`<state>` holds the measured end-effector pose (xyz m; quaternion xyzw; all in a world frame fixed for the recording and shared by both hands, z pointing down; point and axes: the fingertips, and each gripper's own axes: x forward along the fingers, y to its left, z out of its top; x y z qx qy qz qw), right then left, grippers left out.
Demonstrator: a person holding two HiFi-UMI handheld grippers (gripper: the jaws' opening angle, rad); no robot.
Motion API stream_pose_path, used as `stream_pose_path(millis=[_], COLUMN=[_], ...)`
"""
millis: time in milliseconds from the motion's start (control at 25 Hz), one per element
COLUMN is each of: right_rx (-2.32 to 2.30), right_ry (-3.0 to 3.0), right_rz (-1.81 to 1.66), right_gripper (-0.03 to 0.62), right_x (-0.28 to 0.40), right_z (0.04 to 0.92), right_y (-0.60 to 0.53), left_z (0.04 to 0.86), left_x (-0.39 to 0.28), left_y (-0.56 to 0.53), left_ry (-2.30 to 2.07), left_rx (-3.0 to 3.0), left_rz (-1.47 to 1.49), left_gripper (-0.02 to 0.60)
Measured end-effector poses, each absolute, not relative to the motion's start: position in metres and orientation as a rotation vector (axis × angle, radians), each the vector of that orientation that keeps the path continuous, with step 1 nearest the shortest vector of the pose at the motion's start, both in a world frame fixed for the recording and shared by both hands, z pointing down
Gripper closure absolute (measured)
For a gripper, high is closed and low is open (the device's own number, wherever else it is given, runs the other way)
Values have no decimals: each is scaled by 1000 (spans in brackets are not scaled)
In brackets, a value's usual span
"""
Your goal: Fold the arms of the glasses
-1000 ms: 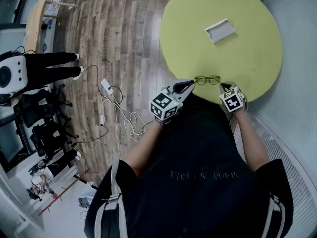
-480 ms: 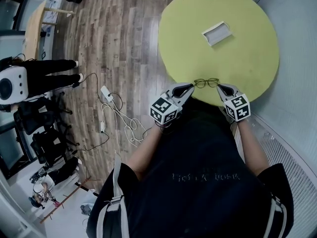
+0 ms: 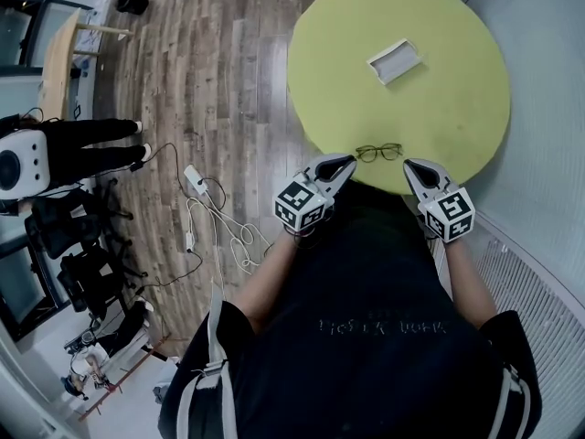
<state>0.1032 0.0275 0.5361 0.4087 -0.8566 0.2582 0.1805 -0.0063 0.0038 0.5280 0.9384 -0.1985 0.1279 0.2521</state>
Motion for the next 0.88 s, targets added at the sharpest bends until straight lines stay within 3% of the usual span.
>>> stream_pose_path(millis=[880], right_rx=[1153], right_ry=[-2644], right_rz=[509], right_gripper=[566], right_x=[72], right_z=[466], right_y=[32], left_z=[488], left_x=[-2], left_y=[4], left_ry=[-485], left_rx=[2749], left_rz=[324], left_gripper=[547])
